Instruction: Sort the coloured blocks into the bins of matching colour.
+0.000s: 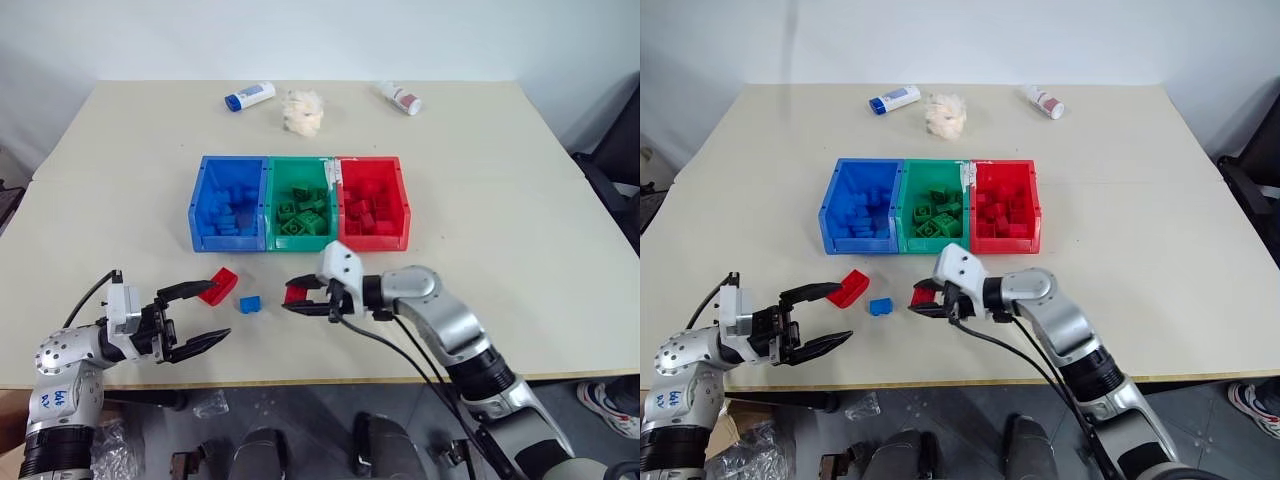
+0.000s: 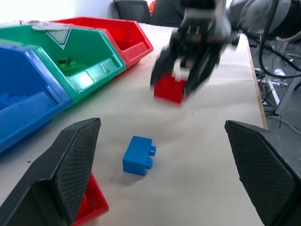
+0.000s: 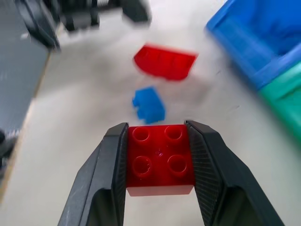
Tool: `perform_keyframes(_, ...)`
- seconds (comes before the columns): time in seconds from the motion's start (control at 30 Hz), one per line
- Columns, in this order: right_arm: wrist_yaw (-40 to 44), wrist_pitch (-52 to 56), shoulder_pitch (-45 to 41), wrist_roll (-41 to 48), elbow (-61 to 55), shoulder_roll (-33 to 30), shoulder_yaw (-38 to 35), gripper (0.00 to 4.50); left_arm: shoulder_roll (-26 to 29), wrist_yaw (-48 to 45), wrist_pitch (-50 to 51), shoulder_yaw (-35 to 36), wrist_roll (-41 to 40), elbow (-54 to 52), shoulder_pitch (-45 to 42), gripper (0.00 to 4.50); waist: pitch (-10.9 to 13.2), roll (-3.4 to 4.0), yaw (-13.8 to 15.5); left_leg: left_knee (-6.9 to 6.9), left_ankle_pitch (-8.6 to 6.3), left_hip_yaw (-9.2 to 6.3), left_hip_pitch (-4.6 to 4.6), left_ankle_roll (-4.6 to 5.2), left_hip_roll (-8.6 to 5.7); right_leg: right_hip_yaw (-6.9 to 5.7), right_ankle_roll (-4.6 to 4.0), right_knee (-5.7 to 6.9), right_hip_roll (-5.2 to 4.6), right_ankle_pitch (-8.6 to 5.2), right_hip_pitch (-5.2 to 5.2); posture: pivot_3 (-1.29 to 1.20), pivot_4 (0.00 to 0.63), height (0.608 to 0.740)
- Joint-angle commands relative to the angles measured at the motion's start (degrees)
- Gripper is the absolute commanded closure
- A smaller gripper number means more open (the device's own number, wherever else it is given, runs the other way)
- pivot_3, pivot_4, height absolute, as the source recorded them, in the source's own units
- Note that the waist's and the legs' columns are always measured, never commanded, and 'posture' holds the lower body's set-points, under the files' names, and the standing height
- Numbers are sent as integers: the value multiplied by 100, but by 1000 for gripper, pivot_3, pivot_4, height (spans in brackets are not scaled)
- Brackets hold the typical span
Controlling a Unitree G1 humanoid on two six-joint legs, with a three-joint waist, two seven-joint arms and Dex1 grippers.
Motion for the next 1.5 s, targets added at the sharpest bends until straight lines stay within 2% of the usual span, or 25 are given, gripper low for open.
perform_keyframes(0.03, -265, 267, -107, 387, -421, -132, -664, 3044, 5, -88, -62, -54, 3, 117, -158, 0, 0, 0, 2, 0, 0, 0, 0, 0, 0, 0, 0, 0, 0, 0, 0, 0, 150, 740)
perform_keyframes(0.17, -738, 135, -406, 276, -46, -334, -1234, 3044, -36, -159, -88, -178, 36, 284, -373, 0, 0, 0, 0, 0, 0, 1, 0, 0, 0, 1, 0, 1, 0, 0, 0, 0, 150, 740)
perform_keyframes(0.33, -1521, -386, -1178, -177, 1339, -388, -1605, 3044, -95, -247, -112, -311, 77, 456, -597, 0, 0, 0, -28, -4, 1, 6, 3, -2, 0, 3, 0, 3, 0, 0, -4, 0, 150, 740)
perform_keyframes(0.47, -1545, -819, -1489, -304, 2004, -402, -1636, 1672, -110, -286, -138, -376, 104, 599, -777, 0, 0, 0, -32, -11, 2, 13, -2, -3, 0, 5, 0, 0, 0, 0, -13, 0, 150, 740)
perform_keyframes(0.63, -1253, -993, -1514, -268, 2107, -555, -1605, 33, -107, -323, -169, -385, 127, 694, -875, 0, 0, 0, -34, -10, 2, 18, -7, -2, -1, 9, 1, 1, 1, 0, -19, 0, 150, 740)
perform_keyframes(0.77, -799, -951, -1352, -176, 1888, -811, -1572, 33, -93, -339, -164, -375, 127, 679, -871, 0, 0, 0, -30, -6, 2, 18, -7, -3, -1, 12, 1, 4, 0, 0, -20, 0, 150, 740)
perform_keyframes(0.97, 947, -1092, -444, 380, 1016, -1720, -1489, 33, 12, -96, -94, -285, 201, 459, -673, 0, 0, 0, 4, -10, 0, 17, -10, 0, -1, 9, 1, -4, 1, 1, -20, 0, 150, 740)
perform_keyframes(1.1, 1816, -1344, -29, 546, 1007, -2225, -1500, 33, 75, 422, 16, -107, 234, 23, -323, 0, 0, 0, -1, -4, -1, 18, -11, 2, -2, 12, 4, -4, 0, 2, -19, 0, 150, 740)
perform_keyframes(1.2, 2528, -1703, 105, 668, 1301, -2453, -1496, 33, 78, 999, 134, 116, 294, -673, 249, 0, 0, 0, -53, -3, 0, 22, -3, 1, 0, 18, 3, 2, 0, 3, -19, 0, 150, 740)
perform_keyframes(1.33, 2966, -2138, -143, 588, 2073, -2388, -1399, 33, -158, 2610, 422, 601, 880, -1699, 1212, 0, 1, 0, -59, -6, 1, 23, 3, 0, 1, 20, 3, 3, 1, 3, -19, 0, 150, 740)
perform_keyframes(1.5, 3324, -2390, -447, 701, 2683, -2160, -1380, 33, -347, 3515, 781, 1122, 1146, -2746, 2449, 0, 1, 0, -25, -5, 0, 24, 2, 1, 1, 22, 3, 0, 1, 3, -19, 0, 150, 740)
